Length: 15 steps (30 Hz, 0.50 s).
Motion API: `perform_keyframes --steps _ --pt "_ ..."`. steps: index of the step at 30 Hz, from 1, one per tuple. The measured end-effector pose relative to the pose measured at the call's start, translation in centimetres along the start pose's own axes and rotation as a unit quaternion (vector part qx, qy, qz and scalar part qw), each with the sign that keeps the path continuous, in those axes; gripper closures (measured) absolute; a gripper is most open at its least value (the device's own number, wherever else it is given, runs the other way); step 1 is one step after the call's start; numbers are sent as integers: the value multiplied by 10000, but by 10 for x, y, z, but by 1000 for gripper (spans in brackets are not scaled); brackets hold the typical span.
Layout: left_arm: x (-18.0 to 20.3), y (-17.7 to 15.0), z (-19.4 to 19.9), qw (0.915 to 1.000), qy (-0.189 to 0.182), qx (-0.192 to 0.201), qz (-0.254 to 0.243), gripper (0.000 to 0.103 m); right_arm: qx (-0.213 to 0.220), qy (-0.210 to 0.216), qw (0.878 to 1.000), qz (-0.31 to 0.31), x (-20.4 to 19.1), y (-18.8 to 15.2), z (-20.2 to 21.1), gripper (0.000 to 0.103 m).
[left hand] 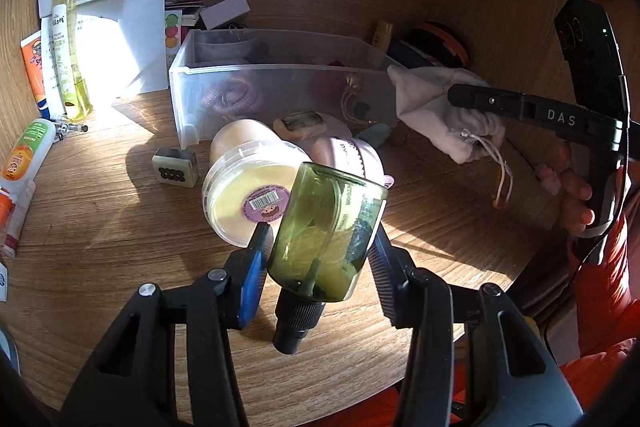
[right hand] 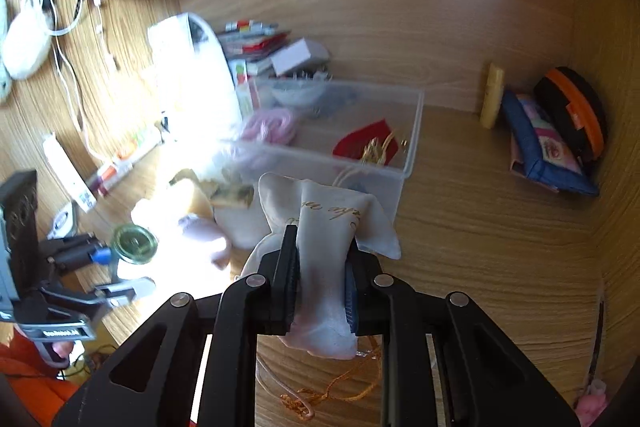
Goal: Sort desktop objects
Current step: 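Lift and carry the green bottle and white bag over the clear box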
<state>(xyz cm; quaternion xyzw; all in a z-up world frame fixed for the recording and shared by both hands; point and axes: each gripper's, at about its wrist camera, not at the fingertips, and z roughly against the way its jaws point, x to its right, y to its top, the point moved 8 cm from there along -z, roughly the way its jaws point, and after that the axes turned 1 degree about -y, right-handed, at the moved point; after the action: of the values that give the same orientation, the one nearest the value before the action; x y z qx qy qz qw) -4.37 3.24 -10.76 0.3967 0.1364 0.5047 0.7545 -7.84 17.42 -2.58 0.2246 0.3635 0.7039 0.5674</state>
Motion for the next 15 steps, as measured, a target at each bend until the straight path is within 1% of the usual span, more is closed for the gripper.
perform_keyframes --steps 7,11,15 --pt "2 8 5 9998 -80 150 78 56 321 32 9992 -219 14 19 17 86" --pt "0 13 6 9996 -74 239 120 56 346 83 9983 -455 26 20 18 86" --pt "-3 20 8 9992 -111 334 183 56 396 18 9972 -638 40 18 24 86"
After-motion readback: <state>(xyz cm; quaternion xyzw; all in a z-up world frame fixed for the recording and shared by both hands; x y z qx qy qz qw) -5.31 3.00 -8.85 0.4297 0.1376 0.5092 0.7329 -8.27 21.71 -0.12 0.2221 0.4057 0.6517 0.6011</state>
